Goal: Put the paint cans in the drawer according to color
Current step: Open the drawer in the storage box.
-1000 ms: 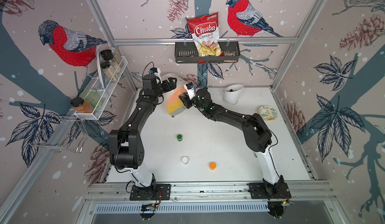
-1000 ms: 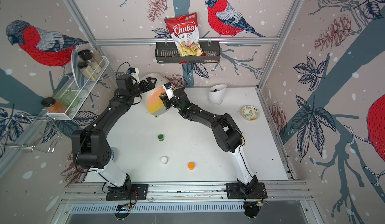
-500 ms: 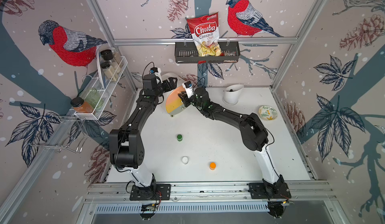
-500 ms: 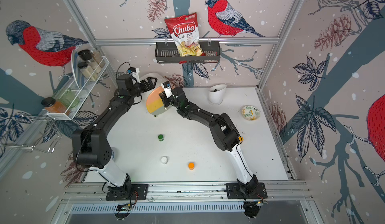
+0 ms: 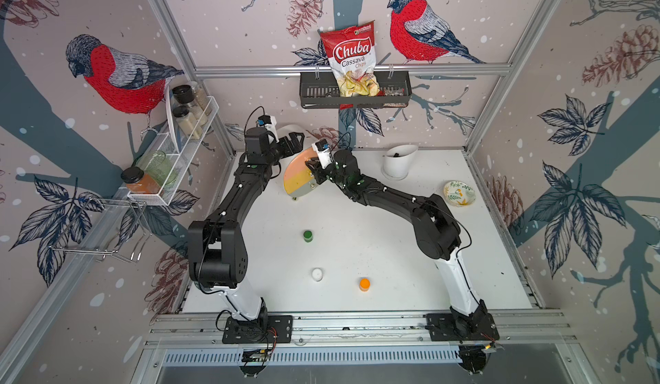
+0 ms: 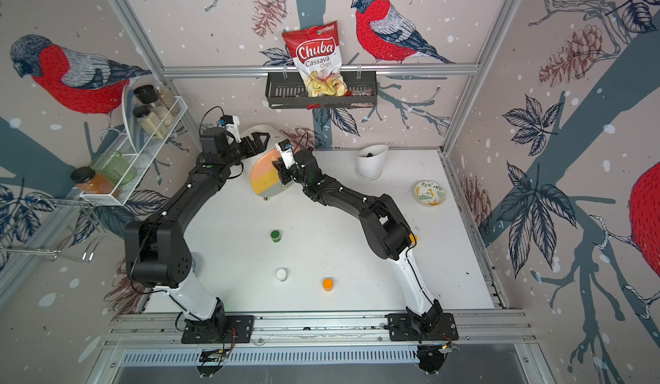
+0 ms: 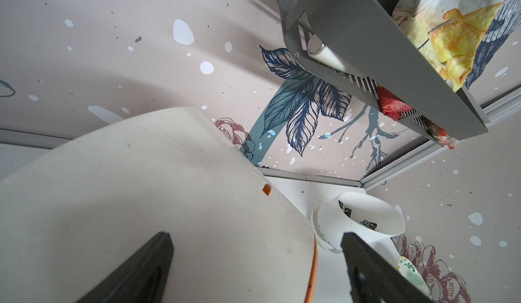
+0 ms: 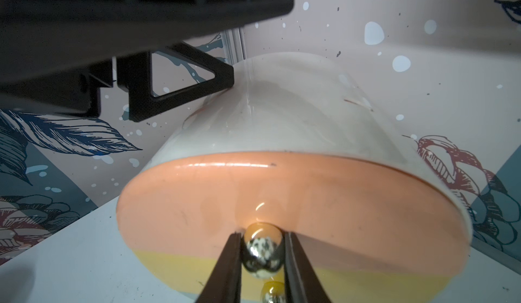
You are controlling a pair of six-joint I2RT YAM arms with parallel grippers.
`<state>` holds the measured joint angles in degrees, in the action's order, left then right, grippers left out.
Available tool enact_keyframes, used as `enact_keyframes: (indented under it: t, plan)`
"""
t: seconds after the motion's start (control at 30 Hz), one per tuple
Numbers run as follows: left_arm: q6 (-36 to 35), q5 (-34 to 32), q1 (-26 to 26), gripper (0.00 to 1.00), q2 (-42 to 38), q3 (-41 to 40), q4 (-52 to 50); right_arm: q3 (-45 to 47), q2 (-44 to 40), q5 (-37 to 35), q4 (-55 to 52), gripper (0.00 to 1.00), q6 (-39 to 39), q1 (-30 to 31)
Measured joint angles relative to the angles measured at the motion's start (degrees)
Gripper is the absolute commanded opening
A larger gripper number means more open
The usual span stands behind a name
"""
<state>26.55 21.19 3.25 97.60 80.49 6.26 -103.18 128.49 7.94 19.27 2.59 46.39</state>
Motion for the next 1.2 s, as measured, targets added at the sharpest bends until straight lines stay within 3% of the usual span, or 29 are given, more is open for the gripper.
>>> enact_keyframes:
  t: [0.7,1.2]
  plan:
    - [0.0,-0.6,0.8,0.97,0.1,-0.5,1.2,17.8,-12.9,-2.3,1.6,0.09,-0.8,1.3]
    - [-0.1,-0.5,1.3,0.97,0.4,0.7,-0.2,21.7,-16.3,-3.7,1.4,0.09,-0.9,2.1]
